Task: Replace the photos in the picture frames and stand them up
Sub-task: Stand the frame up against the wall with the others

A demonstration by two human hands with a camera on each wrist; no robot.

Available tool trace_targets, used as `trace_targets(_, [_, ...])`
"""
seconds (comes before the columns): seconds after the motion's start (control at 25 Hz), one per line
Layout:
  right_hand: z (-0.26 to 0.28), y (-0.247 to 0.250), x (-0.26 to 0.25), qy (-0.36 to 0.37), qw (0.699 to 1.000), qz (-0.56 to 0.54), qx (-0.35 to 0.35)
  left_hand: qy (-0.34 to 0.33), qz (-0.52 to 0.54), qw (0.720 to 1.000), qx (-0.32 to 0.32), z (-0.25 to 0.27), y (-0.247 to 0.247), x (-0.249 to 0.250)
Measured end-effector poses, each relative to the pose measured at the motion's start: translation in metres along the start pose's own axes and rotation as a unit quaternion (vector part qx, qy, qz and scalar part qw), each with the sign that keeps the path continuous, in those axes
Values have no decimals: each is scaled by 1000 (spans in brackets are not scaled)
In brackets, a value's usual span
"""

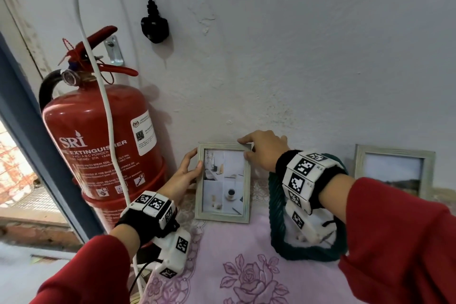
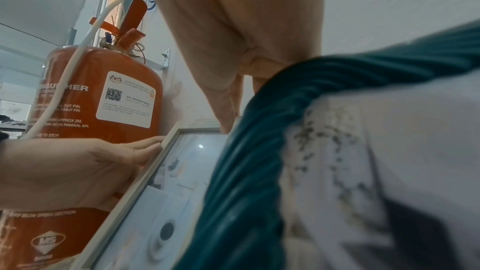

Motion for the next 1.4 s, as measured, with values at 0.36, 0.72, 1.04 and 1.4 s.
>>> trace_targets(0.36, [25, 51, -36, 65, 994, 23, 86, -37, -81, 990, 106, 55, 16, 52])
trace_targets(0.72, [125, 103, -73, 107, 968, -111, 197, -140, -87, 979, 117, 184, -42, 119])
trace_targets(1.04, [242, 107, -65, 65, 957, -192, 206, -118, -122, 985, 24, 276, -137, 89])
trace_targets(1.4, [382, 86, 13, -57, 974, -126, 177, 33, -104, 990, -86, 311, -242, -4])
Point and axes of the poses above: each hand's wrist, its own z-axis away from the middle knuckle, its own y-axis out of the back of the hand, x = y × z, the point moved 6 cm from there along -z, towards the middle knuckle, and after that the axes turned 14 degrees about y, right-handed, at the moved point
